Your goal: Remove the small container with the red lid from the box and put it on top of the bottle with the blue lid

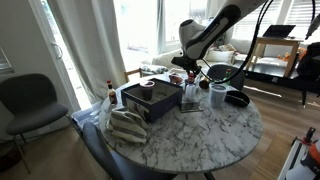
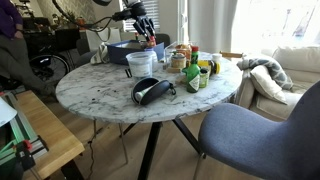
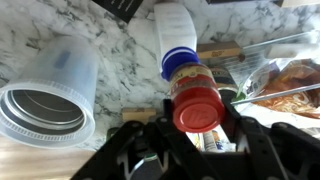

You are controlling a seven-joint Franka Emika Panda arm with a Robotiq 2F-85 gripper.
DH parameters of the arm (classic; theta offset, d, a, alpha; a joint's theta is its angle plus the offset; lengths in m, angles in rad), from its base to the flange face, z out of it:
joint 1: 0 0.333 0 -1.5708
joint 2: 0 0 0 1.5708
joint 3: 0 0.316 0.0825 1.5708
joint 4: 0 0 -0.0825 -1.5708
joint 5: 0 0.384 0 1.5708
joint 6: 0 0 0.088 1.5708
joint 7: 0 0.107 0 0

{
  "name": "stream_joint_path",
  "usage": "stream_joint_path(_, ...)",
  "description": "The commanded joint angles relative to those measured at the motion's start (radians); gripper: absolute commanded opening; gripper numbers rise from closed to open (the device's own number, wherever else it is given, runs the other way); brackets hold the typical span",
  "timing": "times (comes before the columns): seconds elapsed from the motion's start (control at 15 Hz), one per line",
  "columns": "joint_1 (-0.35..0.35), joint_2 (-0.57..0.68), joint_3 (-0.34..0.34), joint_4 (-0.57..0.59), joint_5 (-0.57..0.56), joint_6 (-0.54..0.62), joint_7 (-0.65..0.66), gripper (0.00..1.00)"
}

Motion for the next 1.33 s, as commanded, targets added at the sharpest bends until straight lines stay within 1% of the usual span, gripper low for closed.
stream_joint_path(0.0,0.040,-0.005,-0.026,-0.007,-0.051,-0.032,0.080,0.24)
stream_joint_path(0.27,0.047,-0.004,-0.027,-0.006,-0.085,-0.050,0.133,0.24)
stream_joint_path(0.53,0.040,-0.004,-0.020,-0.008,-0.079,-0.046,0.141,0.24)
stream_joint_path(0.6,0.038,-0.003,-0.018,-0.008,-0.074,-0.045,0.136,0.53)
stream_joint_path(0.67,0.036,-0.004,-0.017,-0.009,-0.069,-0.042,0.132,0.75)
stream_joint_path(0.8,0.035,-0.007,-0.017,-0.011,-0.069,-0.039,0.132,0.79)
stream_joint_path(0.87,0.036,-0.009,-0.017,-0.012,-0.070,-0.040,0.133,0.85)
stream_joint_path(0.93,0.037,-0.012,-0.018,-0.013,-0.073,-0.042,0.135,0.93)
stream_joint_path(1.0,0.039,-0.018,-0.019,-0.016,-0.077,-0.043,0.139,0.99)
stream_joint_path(1.27,0.059,-0.081,-0.013,-0.051,-0.122,-0.050,0.165,1.00)
